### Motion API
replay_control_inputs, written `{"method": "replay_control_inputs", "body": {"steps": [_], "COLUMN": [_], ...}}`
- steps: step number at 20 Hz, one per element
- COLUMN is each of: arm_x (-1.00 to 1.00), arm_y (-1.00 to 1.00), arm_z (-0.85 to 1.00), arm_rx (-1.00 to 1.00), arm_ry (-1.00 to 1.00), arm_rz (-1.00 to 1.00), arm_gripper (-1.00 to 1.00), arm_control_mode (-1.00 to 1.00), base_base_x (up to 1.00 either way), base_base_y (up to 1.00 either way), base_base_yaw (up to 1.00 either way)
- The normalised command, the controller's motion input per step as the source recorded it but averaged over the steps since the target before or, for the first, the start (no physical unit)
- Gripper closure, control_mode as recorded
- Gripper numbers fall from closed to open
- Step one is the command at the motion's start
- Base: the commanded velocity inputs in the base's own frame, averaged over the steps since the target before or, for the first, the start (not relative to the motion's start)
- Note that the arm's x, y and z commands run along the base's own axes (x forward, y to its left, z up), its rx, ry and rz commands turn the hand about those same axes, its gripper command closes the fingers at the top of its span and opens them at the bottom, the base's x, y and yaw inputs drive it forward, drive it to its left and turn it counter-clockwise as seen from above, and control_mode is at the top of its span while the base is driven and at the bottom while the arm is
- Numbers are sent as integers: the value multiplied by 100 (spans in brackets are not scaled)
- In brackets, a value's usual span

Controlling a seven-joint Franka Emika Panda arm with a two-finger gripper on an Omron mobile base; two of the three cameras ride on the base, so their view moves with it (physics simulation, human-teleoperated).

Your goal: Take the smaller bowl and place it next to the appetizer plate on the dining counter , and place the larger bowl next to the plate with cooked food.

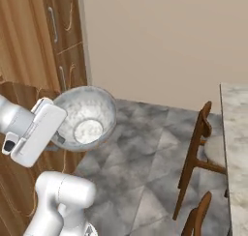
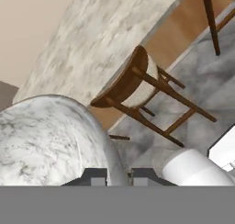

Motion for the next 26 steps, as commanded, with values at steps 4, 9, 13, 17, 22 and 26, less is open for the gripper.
{"method": "replay_control_inputs", "body": {"steps": [4,9,13,17,22,26], "arm_x": [0,0,0,0,0,0], "arm_y": [0,0,0,0,0,0], "arm_z": [0,0,0,0,0,0], "arm_rx": [0,0,0,0,0,0], "arm_ry": [0,0,0,0,0,0], "arm_rz": [0,0,0,0,0,0], "arm_gripper": [100,100,100,100,100,100], "arm_control_mode": [100,100,100,100,100,100], "base_base_x": [-88,-93,-100,-100,-95,-75], "base_base_y": [5,1,0,-7,-5,-17], "base_base_yaw": [-48,-50,-50,-44,-41,-45]}}
